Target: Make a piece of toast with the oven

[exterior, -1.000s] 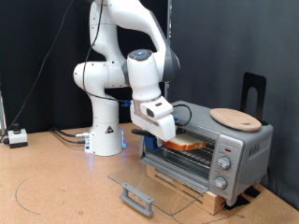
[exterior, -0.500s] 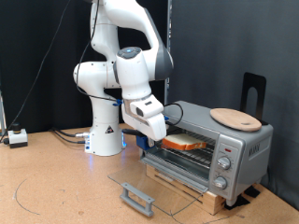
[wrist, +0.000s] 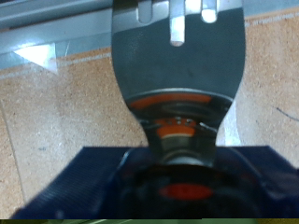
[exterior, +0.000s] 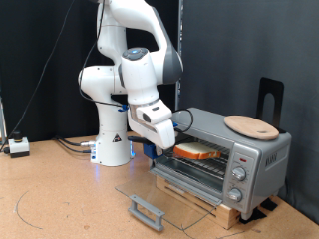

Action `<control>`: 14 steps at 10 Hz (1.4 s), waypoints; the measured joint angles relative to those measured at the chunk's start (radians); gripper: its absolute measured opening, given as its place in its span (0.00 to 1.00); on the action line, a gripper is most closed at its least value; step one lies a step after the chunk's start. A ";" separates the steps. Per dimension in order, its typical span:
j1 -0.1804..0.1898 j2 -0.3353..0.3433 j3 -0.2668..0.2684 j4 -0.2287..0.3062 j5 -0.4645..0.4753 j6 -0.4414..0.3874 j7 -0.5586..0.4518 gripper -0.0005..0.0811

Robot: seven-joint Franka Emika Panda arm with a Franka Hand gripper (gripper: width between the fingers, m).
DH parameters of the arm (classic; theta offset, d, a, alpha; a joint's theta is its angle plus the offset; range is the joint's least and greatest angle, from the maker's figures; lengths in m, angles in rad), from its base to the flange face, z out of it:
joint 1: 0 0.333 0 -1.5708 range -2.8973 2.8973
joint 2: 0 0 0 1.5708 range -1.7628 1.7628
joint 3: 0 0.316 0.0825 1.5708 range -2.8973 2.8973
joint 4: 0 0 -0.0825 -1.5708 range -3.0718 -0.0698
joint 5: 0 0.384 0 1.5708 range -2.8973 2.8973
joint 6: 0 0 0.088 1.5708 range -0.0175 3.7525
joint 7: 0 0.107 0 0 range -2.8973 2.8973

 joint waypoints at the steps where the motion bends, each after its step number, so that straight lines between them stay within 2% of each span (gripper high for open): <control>1: 0.008 -0.001 0.011 -0.001 0.006 0.000 0.005 0.51; 4: 0.023 -0.009 0.028 -0.010 0.019 0.000 0.009 0.51; 7: 0.002 -0.016 0.010 -0.035 -0.011 0.021 -0.041 0.51; 8: -0.007 -0.021 -0.012 -0.045 -0.006 0.024 -0.087 0.51; 10: -0.032 -0.030 -0.073 -0.035 0.008 -0.090 -0.099 0.51; 11: -0.046 -0.030 -0.101 -0.031 0.028 -0.102 -0.101 0.51; 14: -0.080 -0.028 -0.172 -0.024 0.091 -0.030 -0.121 0.51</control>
